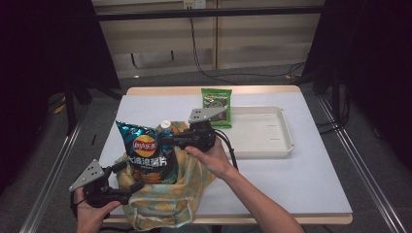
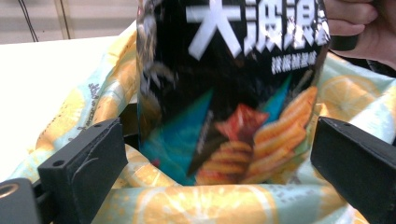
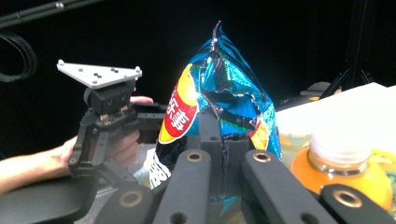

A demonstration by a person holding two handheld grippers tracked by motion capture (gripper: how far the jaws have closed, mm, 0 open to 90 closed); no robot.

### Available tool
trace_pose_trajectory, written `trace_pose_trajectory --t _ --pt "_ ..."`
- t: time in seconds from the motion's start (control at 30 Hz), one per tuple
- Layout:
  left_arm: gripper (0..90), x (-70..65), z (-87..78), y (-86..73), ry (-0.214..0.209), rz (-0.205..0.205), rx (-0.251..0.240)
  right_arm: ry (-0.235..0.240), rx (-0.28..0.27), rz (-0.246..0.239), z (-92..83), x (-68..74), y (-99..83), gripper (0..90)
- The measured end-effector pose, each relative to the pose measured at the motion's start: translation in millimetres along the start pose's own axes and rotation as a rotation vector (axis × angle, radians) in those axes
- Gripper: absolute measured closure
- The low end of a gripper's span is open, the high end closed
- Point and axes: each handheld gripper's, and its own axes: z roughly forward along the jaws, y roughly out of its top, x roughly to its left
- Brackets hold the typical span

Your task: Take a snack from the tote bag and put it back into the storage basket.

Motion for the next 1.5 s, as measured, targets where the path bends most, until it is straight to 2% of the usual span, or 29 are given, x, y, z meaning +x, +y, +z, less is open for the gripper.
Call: trace_pose_trajectory --t 0.03,0.13,0.17,0.37,0.4,0.5,0.53,0.63,0.7,0.73,0.87,0.9,0.93,1.1,1.13,1.17,1.23,1.27,1.37,1.5 --pt "2.8 -0.5 -1.0 -0.2 -0.006 -0.008 -0.004 -0.004 -0.002 -0.003 -1.2 0.1 1.3 90.0" --pt "2.3 -1.9 -5.4 -1.6 -0.009 0.002 -0.010 -0.007 -0.013 -0.014 -5.3 2.5 6.5 90.0" --pt "2.2 -3.1 -7.0 -2.8 0.000 0.010 0.001 -0.008 -0.017 -0.014 -6.8 2.7 8.0 90.0" --pt "2.2 -0.8 -10.3 -5.0 -0.026 0.021 -0.020 -0.018 -0.035 -0.034 -14.2 4.9 16.5 90.0" --pt "2.2 0.2 -9.5 -6.6 -0.015 0.020 -0.013 -0.020 -0.038 -0.036 -14.8 5.7 18.4 90.0" --pt "3.4 2.0 -9.0 -7.1 -0.017 0.020 -0.001 -0.028 -0.034 -0.047 -15.5 7.6 23.0 90.0" --pt "4.1 2.1 -8.9 -7.2 -0.022 0.005 0.004 -0.033 -0.041 -0.059 -16.9 10.1 28.1 90.0" --pt "4.5 1.1 -8.6 -7.5 -0.010 0.014 0.003 -0.036 -0.062 -0.066 -19.4 12.0 35.2 90.0" --pt "4.5 0.8 -8.0 -7.6 -0.012 0.010 0.002 -0.035 -0.076 -0.072 -20.7 12.9 39.4 90.0" --pt "4.6 1.8 -7.1 -7.8 -0.040 0.028 0.007 -0.037 -0.076 -0.071 -21.1 13.9 41.8 90.0" --pt "4.7 1.0 -6.4 -8.1 -0.039 0.033 0.016 -0.040 -0.081 -0.093 -21.5 17.0 52.1 90.0" --pt "4.7 -0.4 -6.5 -8.1 -0.010 0.034 0.020 -0.040 -0.085 -0.097 -21.5 17.3 53.8 90.0" --pt "4.6 1.0 -5.8 -8.3 -0.039 0.035 0.020 -0.041 -0.086 -0.102 -21.8 18.2 56.7 90.0" --pt "4.7 0.2 -1.6 -9.7 -0.046 0.026 0.038 -0.049 -0.097 -0.114 -23.7 20.8 65.4 90.0" --pt "4.7 -0.9 -1.5 -9.4 -0.021 0.042 0.051 -0.048 -0.101 -0.116 -24.1 20.8 66.4 90.0" --pt "4.6 -0.4 -0.9 -9.4 -0.050 0.044 0.046 -0.048 -0.101 -0.115 -24.9 20.9 67.4 90.0" --pt "4.6 -1.0 -1.5 -9.3 -0.030 0.048 0.052 -0.052 -0.102 -0.118 -26.8 20.5 69.4 90.0" --pt "4.6 0.0 -1.1 -9.6 -0.049 0.046 0.046 -0.052 -0.106 -0.118 -27.9 20.3 71.2 90.0" --pt "4.6 0.3 -1.3 -9.6 -0.049 0.046 0.046 -0.060 -0.105 -0.127 -32.6 21.8 76.1 90.0" --pt "4.4 1.0 -1.6 -9.8 -0.042 0.041 0.043 -0.070 -0.132 -0.125 -42.3 22.7 79.4 90.0"
